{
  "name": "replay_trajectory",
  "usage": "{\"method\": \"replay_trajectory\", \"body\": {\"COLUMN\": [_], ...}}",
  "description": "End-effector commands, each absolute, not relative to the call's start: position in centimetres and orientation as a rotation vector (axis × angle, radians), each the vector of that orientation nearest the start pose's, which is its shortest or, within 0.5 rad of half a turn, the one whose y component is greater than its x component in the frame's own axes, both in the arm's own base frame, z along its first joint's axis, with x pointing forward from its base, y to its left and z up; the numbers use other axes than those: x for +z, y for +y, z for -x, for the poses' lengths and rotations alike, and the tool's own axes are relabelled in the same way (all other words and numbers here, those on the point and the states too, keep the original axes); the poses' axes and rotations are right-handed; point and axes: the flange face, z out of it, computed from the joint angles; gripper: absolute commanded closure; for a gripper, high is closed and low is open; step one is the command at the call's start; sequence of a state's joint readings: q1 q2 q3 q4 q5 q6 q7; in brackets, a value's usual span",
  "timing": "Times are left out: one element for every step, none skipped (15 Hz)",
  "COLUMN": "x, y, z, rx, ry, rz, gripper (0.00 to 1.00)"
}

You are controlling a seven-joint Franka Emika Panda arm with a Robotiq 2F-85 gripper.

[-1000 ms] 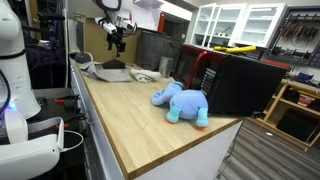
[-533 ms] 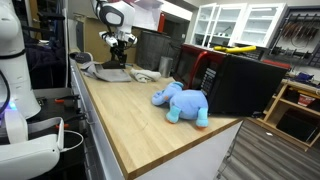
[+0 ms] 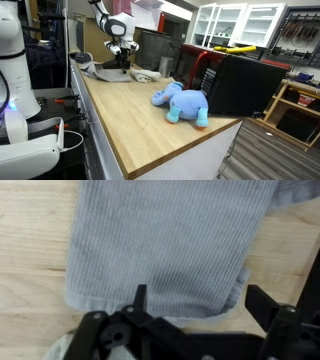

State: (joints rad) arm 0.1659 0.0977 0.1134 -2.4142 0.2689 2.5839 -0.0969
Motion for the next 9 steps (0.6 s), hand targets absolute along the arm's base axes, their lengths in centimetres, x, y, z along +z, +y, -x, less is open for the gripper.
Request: {"method": "replay_trajectory", "body": {"x": [26.1, 25.7, 25.2, 24.8, 24.6, 24.5, 24.8, 25.1, 25.4], "y": [14.4, 14.4, 14.3, 14.3, 14.1, 14.1, 14.2, 14.5, 14.8], "z": [-49.9, -50.0, -50.0, -50.0, -50.0, -50.1, -50.2, -50.4, -50.6], "rx": [-0.123, -0.119, -0.114, -0.11, -0.111, -0.118, -0.141, -0.169, -0.19], "ry": [-0.214, -0.206, -0.202, -0.198, -0.195, -0.196, -0.197, -0.197, -0.19], "rz": [3.01, 3.027, 3.043, 3.057, 3.072, 3.082, 3.085, 3.087, 3.084], "gripper": [0.28, 0.34, 0.41, 0.51, 0.58, 0.66, 0.72, 0.78, 0.87]}}
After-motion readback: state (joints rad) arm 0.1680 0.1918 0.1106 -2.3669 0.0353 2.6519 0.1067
